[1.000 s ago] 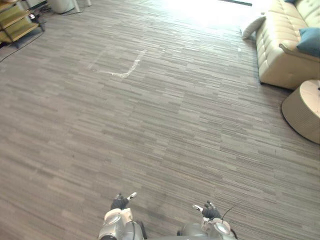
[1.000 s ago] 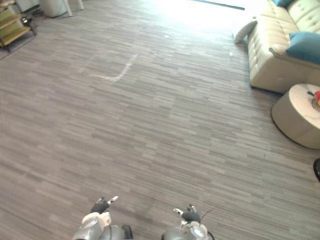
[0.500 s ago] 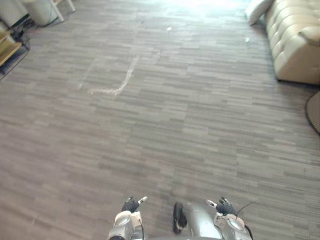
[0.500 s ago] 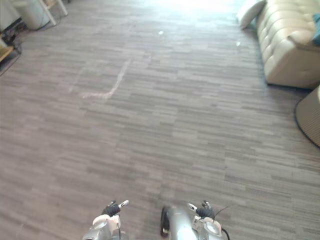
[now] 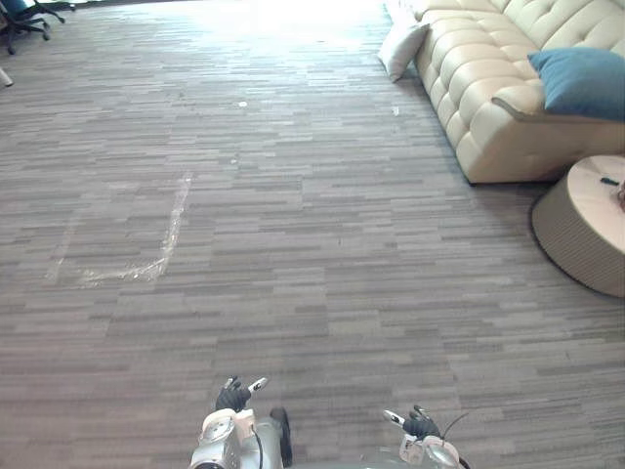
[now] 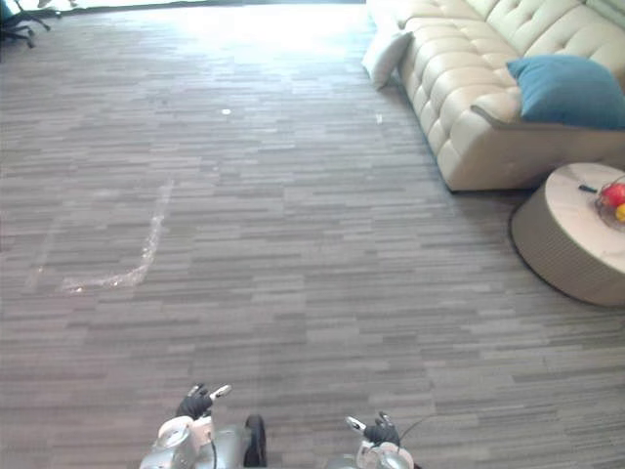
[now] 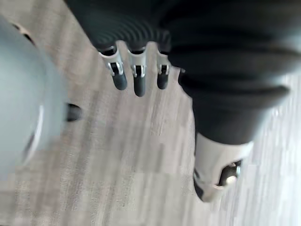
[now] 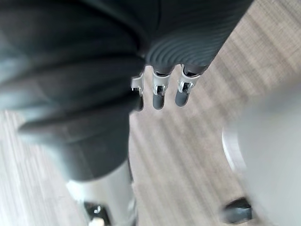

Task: Pick up cushions and gather them together orderly.

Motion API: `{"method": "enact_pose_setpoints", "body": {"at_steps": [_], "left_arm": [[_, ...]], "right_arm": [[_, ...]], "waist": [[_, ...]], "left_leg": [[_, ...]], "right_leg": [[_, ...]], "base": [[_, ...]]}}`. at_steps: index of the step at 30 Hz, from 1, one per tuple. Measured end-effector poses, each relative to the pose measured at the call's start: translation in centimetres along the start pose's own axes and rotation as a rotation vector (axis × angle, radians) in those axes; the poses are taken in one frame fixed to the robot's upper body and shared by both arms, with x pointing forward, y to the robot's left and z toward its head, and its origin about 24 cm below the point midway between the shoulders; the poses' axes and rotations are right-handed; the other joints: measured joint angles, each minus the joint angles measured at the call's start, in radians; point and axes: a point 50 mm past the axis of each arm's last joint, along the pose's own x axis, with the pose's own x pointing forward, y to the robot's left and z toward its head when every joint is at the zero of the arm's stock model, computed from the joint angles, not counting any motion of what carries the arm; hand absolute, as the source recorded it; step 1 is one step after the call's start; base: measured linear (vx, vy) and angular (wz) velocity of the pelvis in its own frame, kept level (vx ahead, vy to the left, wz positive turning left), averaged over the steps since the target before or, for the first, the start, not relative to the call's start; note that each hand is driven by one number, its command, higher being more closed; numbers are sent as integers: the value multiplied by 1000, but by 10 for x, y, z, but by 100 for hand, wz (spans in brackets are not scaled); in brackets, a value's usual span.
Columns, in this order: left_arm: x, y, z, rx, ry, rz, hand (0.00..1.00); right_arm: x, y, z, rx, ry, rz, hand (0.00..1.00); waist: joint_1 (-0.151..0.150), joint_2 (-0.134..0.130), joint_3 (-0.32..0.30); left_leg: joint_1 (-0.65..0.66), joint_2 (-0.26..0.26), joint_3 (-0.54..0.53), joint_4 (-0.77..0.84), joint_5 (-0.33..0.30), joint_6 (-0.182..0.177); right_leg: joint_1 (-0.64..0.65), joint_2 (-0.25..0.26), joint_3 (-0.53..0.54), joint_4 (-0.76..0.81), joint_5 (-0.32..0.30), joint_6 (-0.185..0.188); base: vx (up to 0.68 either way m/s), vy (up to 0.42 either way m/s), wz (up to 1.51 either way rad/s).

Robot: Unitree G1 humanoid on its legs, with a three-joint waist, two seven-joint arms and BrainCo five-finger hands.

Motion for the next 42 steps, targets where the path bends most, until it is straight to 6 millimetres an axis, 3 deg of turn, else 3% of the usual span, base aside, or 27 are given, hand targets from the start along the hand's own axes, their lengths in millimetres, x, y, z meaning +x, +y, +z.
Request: {"method": "enact_pose_setpoints", "body": {"at_steps": [3,5,6,7,8,10,11,12,13,14,16,18,20,22,23,24,25,26,27,29,32,34,35,37,39,40,42], "left_arm": [[1,-8,4,20,-4,-24,0],[2,-13,3,45,3,-43,0],[1,-12,-3,58,19,-43,0],[-2,-20,-9,35,40,-56,0],[-2,-21,-11,32,44,-58,0],[-4,-25,-15,30,51,-65,0],[-4,-22,-14,12,50,-55,0],[-3,-22,-13,6,45,-52,0],[-3,-19,-7,-20,22,-40,0],[-3,-14,-3,-45,-3,-24,0],[-2,-14,3,-51,-29,-22,0],[-3,-16,12,-56,-69,-32,0],[-3,-16,12,-60,-72,-31,0],[-3,-16,11,-58,-69,-31,0],[-3,-13,9,-52,-64,-25,0],[-2,-7,9,-41,-61,-11,0],[-2,-6,9,-39,-58,-9,0],[-2,-2,7,-31,-49,1,0],[-2,-1,8,-29,-50,2,0],[-2,2,1,-15,-17,11,0],[-3,-4,-8,10,21,-7,0],[-3,-6,-10,23,34,-14,0],[-1,-9,-11,30,53,-21,0],[-1,-13,-8,36,47,-32,0],[0,-17,-6,33,43,-43,0],[-3,-22,-14,27,66,-54,0],[-4,-23,-18,43,76,-67,0]], "right_arm": [[2,-2,12,-15,-51,0,0],[2,-7,14,13,-55,-17,0],[2,-12,8,18,-29,-34,0],[3,-20,12,-2,-36,-53,0],[3,-21,13,-2,-39,-54,0],[4,-22,22,11,-71,-58,0],[4,-17,22,8,-72,-44,0],[4,-15,22,5,-73,-38,0],[4,-12,22,-6,-67,-28,0],[4,-8,20,-11,-58,-17,0],[4,-2,18,-11,-54,-2,0],[3,5,15,-7,-41,8,0],[4,6,16,-1,-43,11,0],[4,5,15,-5,-36,6,0],[4,1,7,-20,0,-3,0],[1,5,-5,-13,46,2,0],[0,5,-8,-12,50,1,0],[-3,4,-18,-5,78,-2,0],[-4,5,-21,-1,89,-2,0],[-4,1,-19,-6,73,-8,0],[-3,-8,-11,-18,36,-22,0],[-3,-10,-5,-11,9,-29,0],[-2,-15,-1,10,-9,-45,0],[-2,-20,2,24,-18,-61,0],[-2,-25,1,40,-15,-78,0],[-2,-34,2,29,-15,-100,0],[0,-36,8,33,-27,-105,0]], "waist": [[-43,8,7],[-60,2,14],[-71,-3,15],[-73,29,11],[-69,37,10],[-75,74,15],[-82,90,22],[-84,90,29],[-74,101,41],[-56,86,55],[-42,67,54],[-23,60,47],[-18,60,47],[-7,70,37],[12,57,9],[10,7,-36],[9,-1,-44],[7,-28,-59],[8,-37,-59],[0,-26,-43],[-20,-3,-36],[-33,12,-33],[-50,19,-20],[-59,18,-16],[-61,12,-8],[-72,42,-12],[-72,66,-5]], "left_leg": [[136,7,-31,-85,-36,16],[207,3,-66,-119,-52,35],[258,-4,-108,-139,-53,35],[283,18,-129,-114,-41,13],[280,23,-133,-95,-32,-2],[219,61,-167,135,5,-88],[99,107,-193,424,103,-251],[52,124,-202,525,138,-293],[-56,175,-173,778,137,-284],[-139,216,-112,900,96,-231],[-222,232,-50,899,56,-175],[-346,245,62,667,20,-113],[-369,211,79,438,21,-107],[-390,160,36,129,78,-128],[-408,132,1,137,192,-102],[-408,86,7,159,180,-42],[-411,78,14,167,169,-34],[-394,54,31,197,125,-14],[-373,43,36,198,109,-11],[-213,14,46,125,28,-13],[-13,3,25,18,-6,-2],[69,8,17,-48,-25,-6],[137,17,-2,-84,-46,-4],[189,25,-22,-106,-90,-18],[250,26,-58,-124,-144,-38],[295,41,-89,-129,-151,-29],[292,51,-105,-60,-83,-85]], "right_leg": [[-182,19,-124,-232,-30,-22],[-208,20,-147,-591,72,-24],[-182,19,-132,-691,223,-43],[-185,29,-131,-600,151,-97],[-188,28,-131,-572,129,-108],[-152,33,-152,-493,20,-136],[-82,47,-173,-517,-20,-142],[-54,55,-176,-531,-28,-149],[42,86,-178,-588,-44,-163],[152,101,-175,-657,-52,-167],[241,99,-167,-734,-57,-162],[372,88,-139,-855,-62,-131],[425,69,-119,-894,-79,-107],[496,56,-84,-956,-108,-68],[524,44,-51,-976,-124,-50],[517,-13,-14,-951,-113,-50],[504,-24,-4,-925,-104,-47],[471,-54,26,-815,-61,16],[451,-60,45,-747,-34,24],[244,-65,97,-248,170,104],[64,-42,27,-16,71,39],[-67,-26,-44,-48,22,14],[-144,-9,-109,-213,-5,-18],[-180,2,-152,-458,36,-28],[-188,2,-155,-633,161,-49],[-186,14,-156,-553,156,-92],[-188,2,-157,-453,52,-113]], "base": [[713,73,30],[709,-109,78],[850,-219,67],[839,-232,49],[810,-245,13],[647,-211,11],[522,-147,17],[623,-168,4],[564,-106,-26],[659,-116,-32],[490,-49,-22],[542,14,-39],[450,99,-43],[732,280,-65],[821,364,-64],[722,301,-46],[733,294,-1],[566,242,8],[667,303,4],[728,288,-7],[557,138,11],[504,41,21],[409,-46,35],[597,-134,59],[638,-206,64],[780,-266,33],[629,-232,18]]}}
